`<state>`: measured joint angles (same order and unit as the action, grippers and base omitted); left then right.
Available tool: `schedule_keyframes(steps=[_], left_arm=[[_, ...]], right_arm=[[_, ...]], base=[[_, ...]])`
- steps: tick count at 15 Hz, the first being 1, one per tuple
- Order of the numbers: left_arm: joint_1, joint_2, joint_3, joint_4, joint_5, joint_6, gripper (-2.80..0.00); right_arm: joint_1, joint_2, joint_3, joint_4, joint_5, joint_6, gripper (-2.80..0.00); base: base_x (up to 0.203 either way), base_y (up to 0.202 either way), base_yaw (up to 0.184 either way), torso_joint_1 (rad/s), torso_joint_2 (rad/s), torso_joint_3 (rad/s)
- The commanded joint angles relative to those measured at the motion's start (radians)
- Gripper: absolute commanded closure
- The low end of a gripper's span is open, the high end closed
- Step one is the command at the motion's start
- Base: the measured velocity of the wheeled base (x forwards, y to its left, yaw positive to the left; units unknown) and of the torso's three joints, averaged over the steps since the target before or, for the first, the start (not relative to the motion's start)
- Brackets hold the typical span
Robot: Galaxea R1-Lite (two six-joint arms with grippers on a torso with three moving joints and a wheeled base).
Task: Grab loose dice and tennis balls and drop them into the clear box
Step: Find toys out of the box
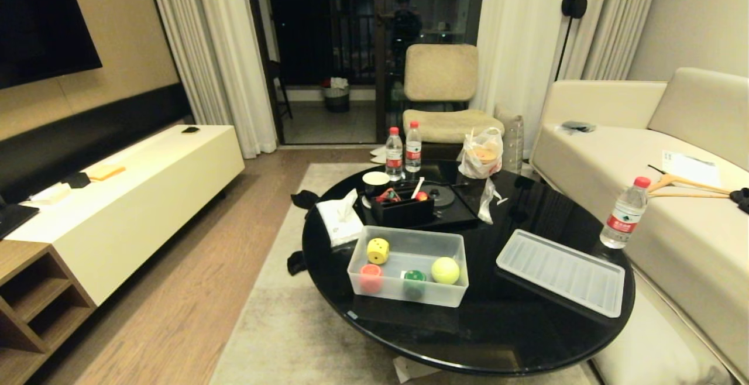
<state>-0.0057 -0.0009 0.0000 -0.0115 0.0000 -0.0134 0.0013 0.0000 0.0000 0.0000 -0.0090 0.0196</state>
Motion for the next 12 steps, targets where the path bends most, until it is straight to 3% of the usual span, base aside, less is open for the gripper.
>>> schedule_keyframes(steps=[1, 12], left_arm=[[0.000, 0.001, 0.002, -0.001, 0.000, 0.000, 0.00], [0.000, 0.001, 0.002, -0.001, 0.000, 0.000, 0.00]], right_arm=[[0.000, 0.000, 0.002, 0.000, 0.000, 0.000, 0.00], [0.000, 0.000, 0.001, 0.000, 0.000, 0.000, 0.00]], base=[[0.000, 0.000, 0.000, 0.000, 0.00, 0.000], [0.000, 0.000, 0.000, 0.000, 0.00, 0.000]])
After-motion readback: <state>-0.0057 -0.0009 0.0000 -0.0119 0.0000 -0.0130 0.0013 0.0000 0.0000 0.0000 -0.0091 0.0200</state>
